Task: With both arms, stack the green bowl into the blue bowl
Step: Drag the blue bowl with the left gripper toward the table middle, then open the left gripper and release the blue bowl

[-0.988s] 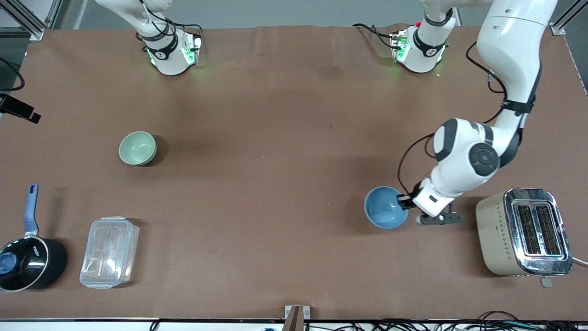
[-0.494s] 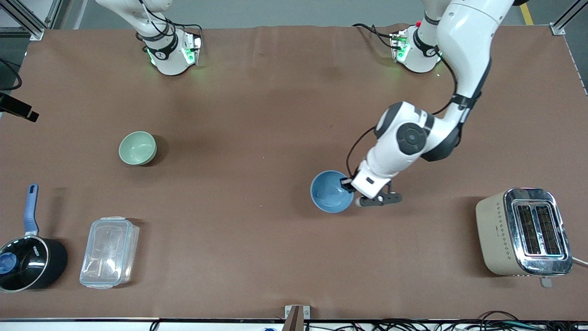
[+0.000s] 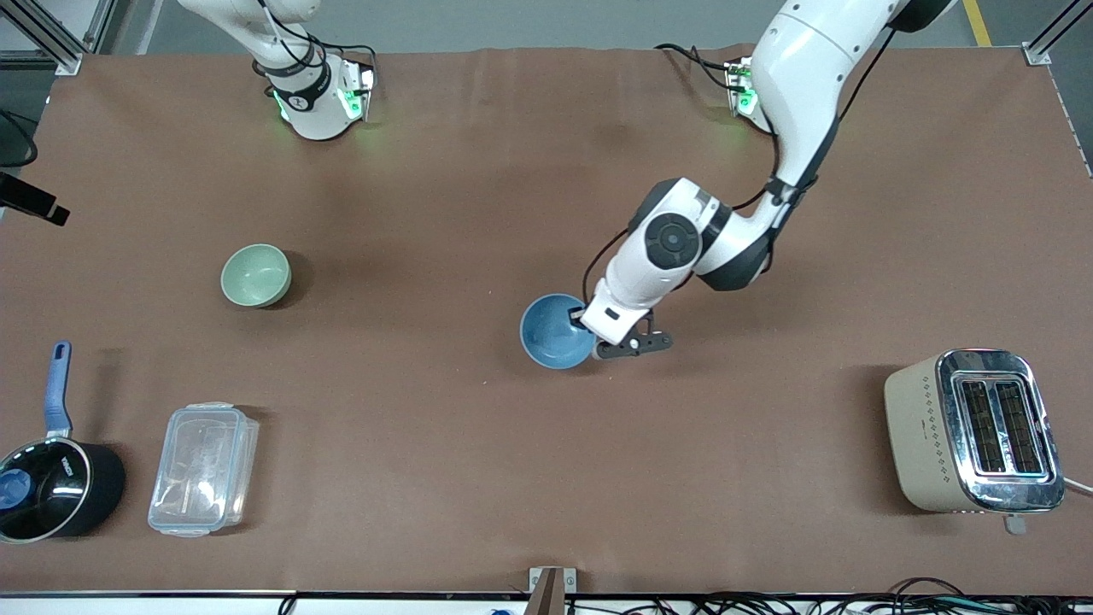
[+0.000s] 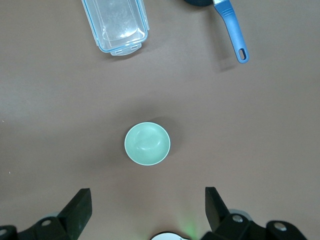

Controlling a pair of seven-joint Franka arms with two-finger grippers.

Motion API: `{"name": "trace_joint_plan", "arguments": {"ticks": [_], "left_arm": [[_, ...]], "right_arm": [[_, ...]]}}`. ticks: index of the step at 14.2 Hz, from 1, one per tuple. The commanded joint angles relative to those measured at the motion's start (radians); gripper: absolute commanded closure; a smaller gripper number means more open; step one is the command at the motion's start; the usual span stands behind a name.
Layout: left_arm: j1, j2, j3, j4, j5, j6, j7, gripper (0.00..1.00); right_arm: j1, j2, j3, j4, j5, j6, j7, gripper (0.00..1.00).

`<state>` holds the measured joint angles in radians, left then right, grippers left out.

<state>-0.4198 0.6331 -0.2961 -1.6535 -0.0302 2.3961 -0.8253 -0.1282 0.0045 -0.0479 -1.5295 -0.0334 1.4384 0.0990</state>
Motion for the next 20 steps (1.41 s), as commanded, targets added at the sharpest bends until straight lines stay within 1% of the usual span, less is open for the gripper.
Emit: {"name": "trace_joint_plan", "arguments": {"ticks": [1, 3, 6, 9, 10, 11, 12, 14, 15, 16, 18, 20], "left_arm": [[-0.049, 0.071, 0.014, 0.078, -0.001, 0.032, -0.054, 1.0], [-0.068, 0.092, 0.014, 0.077, -0.001, 0.07, -0.06, 1.0], [-0.094, 0.106, 0.018, 0.075, 0.001, 0.077, -0.08, 0.99], [-0.096, 0.117, 0.02, 0.07, 0.074, 0.077, -0.124, 0.99], [-0.096, 0.122, 0.02, 0.072, 0.091, 0.077, -0.138, 0.97], [-0.1, 0.122, 0.02, 0.073, 0.099, 0.077, -0.141, 0.92], [-0.1, 0.12, 0.02, 0.073, 0.099, 0.075, -0.143, 0.8], [-0.094, 0.109, 0.02, 0.077, 0.099, 0.066, -0.143, 0.46], [-0.09, 0.099, 0.022, 0.077, 0.101, 0.061, -0.143, 0.31], [-0.083, 0.083, 0.023, 0.077, 0.102, 0.049, -0.14, 0.02], [-0.062, 0.038, 0.037, 0.086, 0.14, -0.014, -0.134, 0.0], [-0.008, -0.03, 0.034, 0.095, 0.151, -0.115, -0.121, 0.0]], "right_arm": [[-0.024, -0.006, 0.014, 0.002, 0.009, -0.007, -0.015, 0.0], [-0.03, -0.003, 0.014, 0.002, 0.009, -0.007, -0.016, 0.0], [-0.036, -0.003, 0.014, 0.002, 0.009, -0.007, -0.021, 0.0], [-0.036, -0.003, 0.014, 0.003, 0.009, -0.004, -0.033, 0.0], [-0.034, -0.003, 0.014, 0.003, 0.009, -0.001, -0.032, 0.0], [-0.034, -0.003, 0.014, 0.005, 0.009, -0.003, -0.03, 0.0], [-0.034, -0.003, 0.014, 0.006, 0.009, -0.004, -0.031, 0.0], [-0.036, -0.003, 0.014, 0.008, 0.009, -0.006, -0.033, 0.0], [-0.036, -0.003, 0.014, 0.008, 0.009, -0.006, -0.033, 0.0], [-0.036, -0.003, 0.014, 0.006, 0.009, -0.004, -0.033, 0.0], [-0.036, -0.003, 0.014, 0.008, 0.009, -0.004, -0.033, 0.0], [-0.036, -0.003, 0.014, 0.008, 0.009, -0.004, -0.036, 0.0]]}}
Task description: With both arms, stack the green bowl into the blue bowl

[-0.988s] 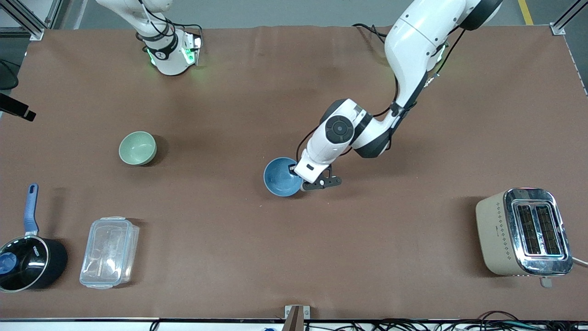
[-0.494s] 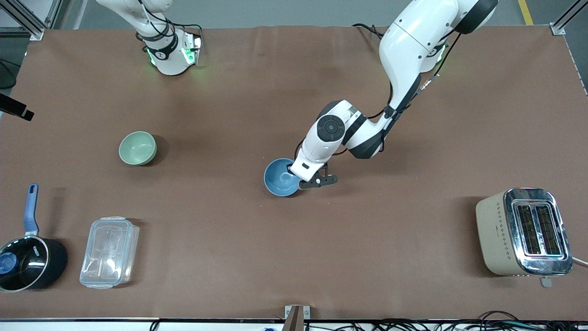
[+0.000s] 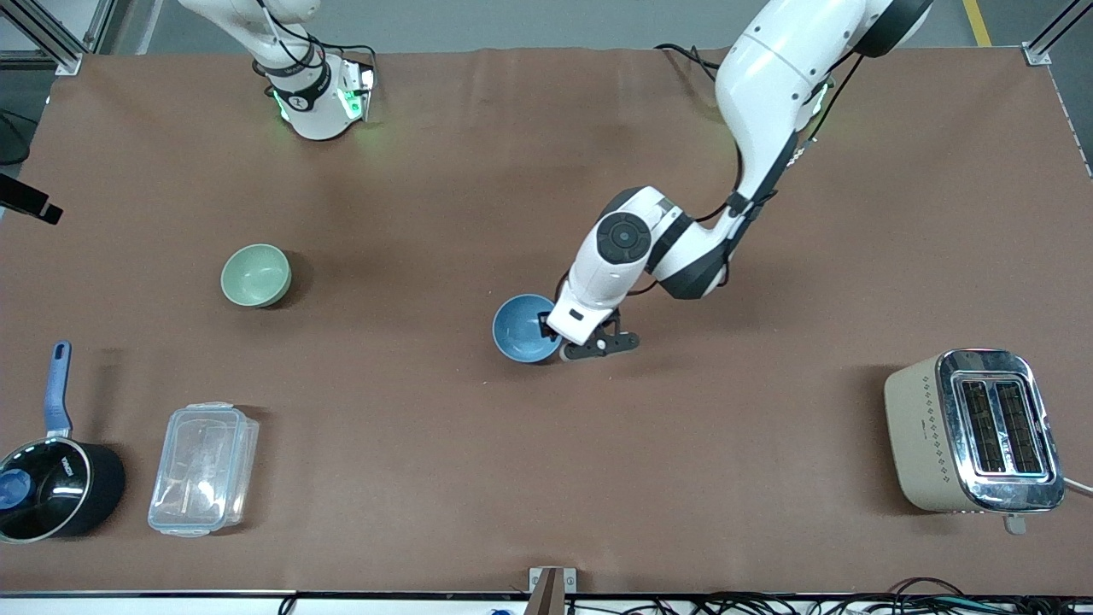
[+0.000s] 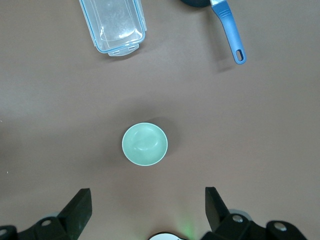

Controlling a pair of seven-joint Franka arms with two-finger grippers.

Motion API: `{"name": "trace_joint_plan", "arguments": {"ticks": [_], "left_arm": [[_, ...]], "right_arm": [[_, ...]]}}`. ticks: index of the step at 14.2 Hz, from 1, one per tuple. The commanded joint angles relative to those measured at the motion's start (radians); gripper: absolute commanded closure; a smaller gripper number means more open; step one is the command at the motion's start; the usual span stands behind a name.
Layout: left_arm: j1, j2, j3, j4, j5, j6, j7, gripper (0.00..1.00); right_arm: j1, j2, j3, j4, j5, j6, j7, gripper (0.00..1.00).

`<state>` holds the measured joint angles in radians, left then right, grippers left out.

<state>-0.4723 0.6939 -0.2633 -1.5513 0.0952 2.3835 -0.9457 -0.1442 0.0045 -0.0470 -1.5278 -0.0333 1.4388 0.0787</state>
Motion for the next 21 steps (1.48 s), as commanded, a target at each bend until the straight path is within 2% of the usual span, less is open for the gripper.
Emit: {"name": "trace_joint_plan", "arguments": {"ticks": [1, 8, 12, 17, 21], "left_arm": [[0.063, -0.124, 0.003, 0.002, 0.028, -0.146, 0.008, 0.0], [0.225, -0.299, 0.001, 0.063, 0.029, -0.433, 0.084, 0.0], [0.306, -0.37, 0.001, 0.076, 0.029, -0.526, 0.177, 0.0], [0.371, -0.45, 0.003, 0.076, 0.029, -0.593, 0.203, 0.0], [0.452, -0.508, 0.001, 0.076, 0.028, -0.639, 0.378, 0.0]], "right_arm": [[-0.02, -0.003, 0.013, 0.006, 0.009, -0.006, -0.016, 0.0], [-0.021, -0.003, 0.013, 0.005, 0.009, -0.006, -0.017, 0.0], [-0.021, -0.003, 0.013, 0.005, 0.009, -0.006, -0.016, 0.0], [-0.023, -0.003, 0.012, 0.003, 0.009, -0.004, -0.017, 0.0], [-0.032, -0.003, 0.013, 0.001, 0.01, -0.004, -0.017, 0.0]]}}
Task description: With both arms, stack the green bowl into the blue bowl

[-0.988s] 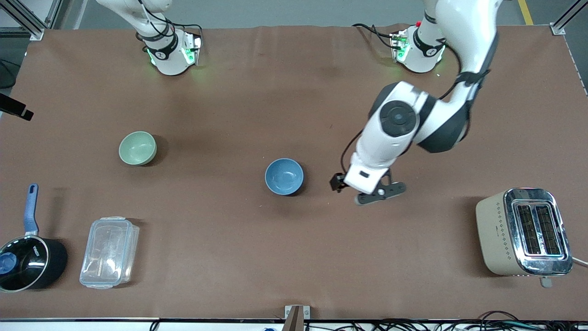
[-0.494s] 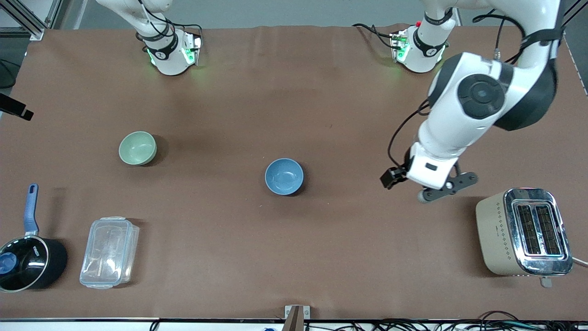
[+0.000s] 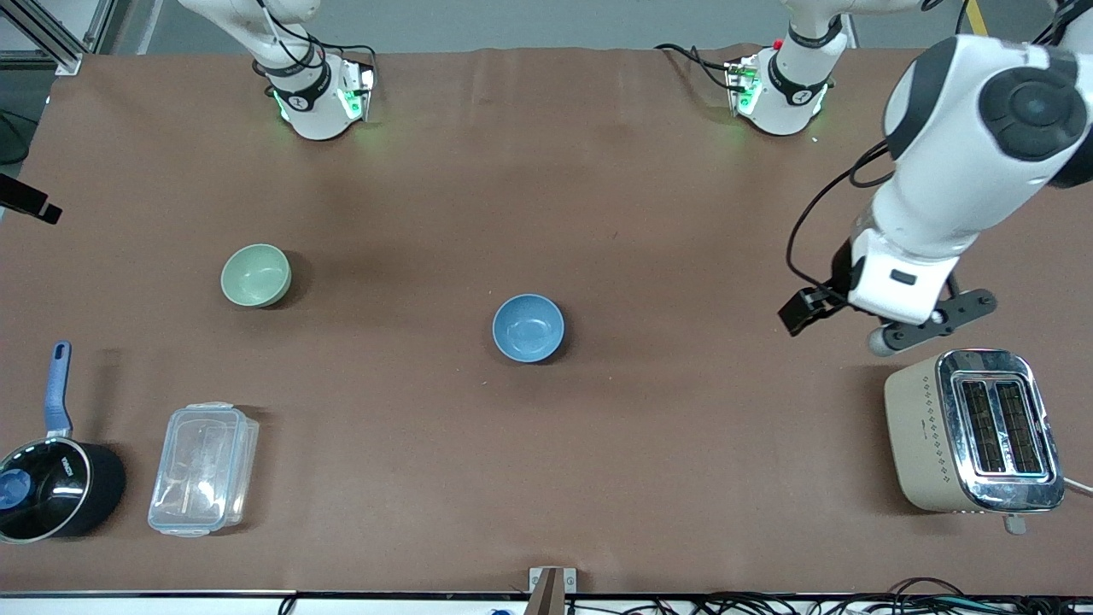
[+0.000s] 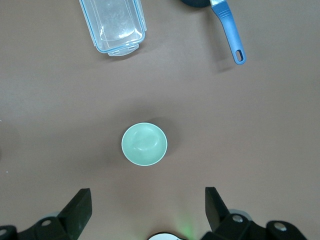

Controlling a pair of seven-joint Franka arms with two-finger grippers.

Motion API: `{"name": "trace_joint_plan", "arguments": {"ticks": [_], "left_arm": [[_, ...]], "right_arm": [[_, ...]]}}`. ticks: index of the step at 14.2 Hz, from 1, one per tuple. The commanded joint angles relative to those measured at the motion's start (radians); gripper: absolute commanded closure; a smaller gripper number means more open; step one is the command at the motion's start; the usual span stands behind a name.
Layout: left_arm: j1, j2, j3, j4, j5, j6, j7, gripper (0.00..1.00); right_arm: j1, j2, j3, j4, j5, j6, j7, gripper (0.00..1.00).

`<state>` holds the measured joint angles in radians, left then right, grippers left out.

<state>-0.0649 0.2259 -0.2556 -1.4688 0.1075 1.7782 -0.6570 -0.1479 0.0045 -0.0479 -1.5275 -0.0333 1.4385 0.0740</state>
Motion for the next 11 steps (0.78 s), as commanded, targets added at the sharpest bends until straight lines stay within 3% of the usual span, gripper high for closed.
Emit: {"name": "trace_joint_plan", "arguments": {"ticks": [1, 11], "left_arm": [[0.06, -0.052, -0.007, -0.007, 0.011, -0.042, 0.143, 0.0], [0.214, -0.183, -0.008, -0.008, -0.046, -0.189, 0.48, 0.0]], "right_arm": [[-0.029, -0.003, 0.014, 0.001, 0.009, -0.004, -0.013, 0.0], [-0.025, -0.003, 0.017, 0.007, 0.01, -0.001, -0.011, 0.0]]}}
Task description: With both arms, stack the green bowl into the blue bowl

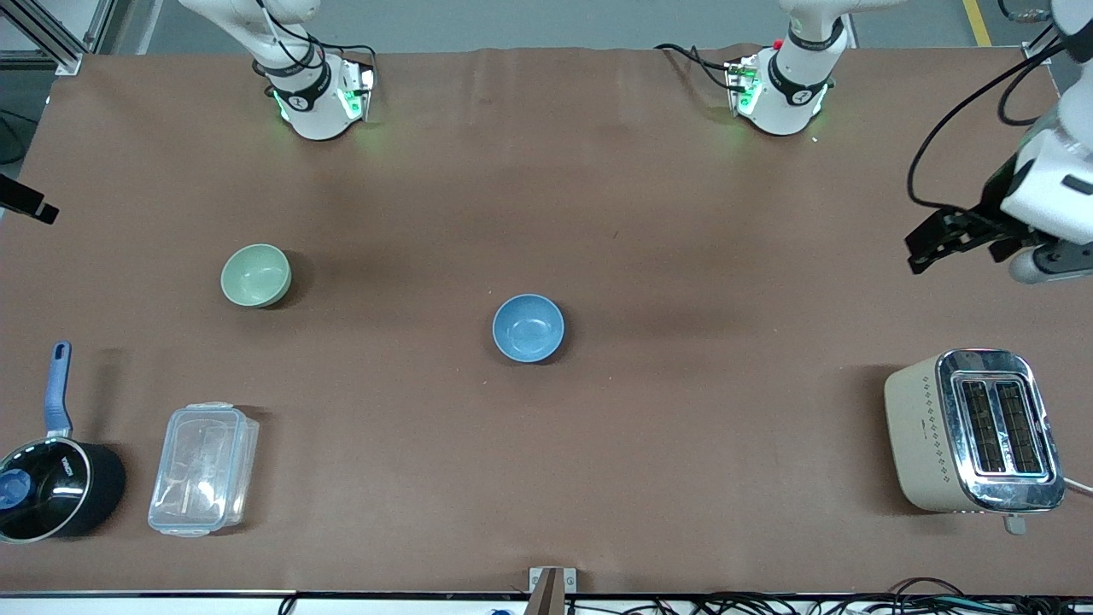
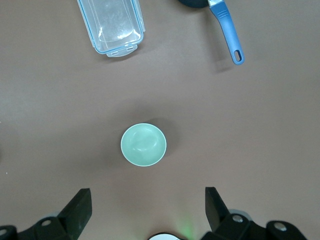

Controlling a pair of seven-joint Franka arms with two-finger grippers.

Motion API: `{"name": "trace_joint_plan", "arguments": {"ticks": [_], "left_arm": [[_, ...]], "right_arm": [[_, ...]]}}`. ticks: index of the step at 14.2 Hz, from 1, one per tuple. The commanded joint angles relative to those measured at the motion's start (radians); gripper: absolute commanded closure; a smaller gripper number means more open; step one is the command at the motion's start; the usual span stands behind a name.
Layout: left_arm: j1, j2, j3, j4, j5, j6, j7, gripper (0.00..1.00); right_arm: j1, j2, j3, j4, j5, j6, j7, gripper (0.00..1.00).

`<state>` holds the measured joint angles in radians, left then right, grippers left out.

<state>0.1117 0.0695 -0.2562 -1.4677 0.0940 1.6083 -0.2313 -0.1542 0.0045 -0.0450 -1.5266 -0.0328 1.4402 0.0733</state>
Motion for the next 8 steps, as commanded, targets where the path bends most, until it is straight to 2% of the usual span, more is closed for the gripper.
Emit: {"name": "trace_joint_plan", "arguments": {"ticks": [1, 4, 8], "left_arm": [[0.039, -0.03, -0.006, -0.011, -0.04, -0.022, 0.079, 0.0], [0.011, -0.069, 0.038, -0.039, -0.045, -0.045, 0.113, 0.0], [-0.107, -0.143, 0.191, -0.124, -0.071, -0.054, 0.184, 0.0]], "right_arm": [[-0.021, -0.003, 0.014, 0.005, 0.01, -0.007, -0.01, 0.0], [-0.024, -0.003, 0.011, 0.005, 0.008, -0.007, -0.012, 0.0], [-0.025, -0.003, 0.011, 0.023, 0.008, -0.006, -0.01, 0.0]]}}
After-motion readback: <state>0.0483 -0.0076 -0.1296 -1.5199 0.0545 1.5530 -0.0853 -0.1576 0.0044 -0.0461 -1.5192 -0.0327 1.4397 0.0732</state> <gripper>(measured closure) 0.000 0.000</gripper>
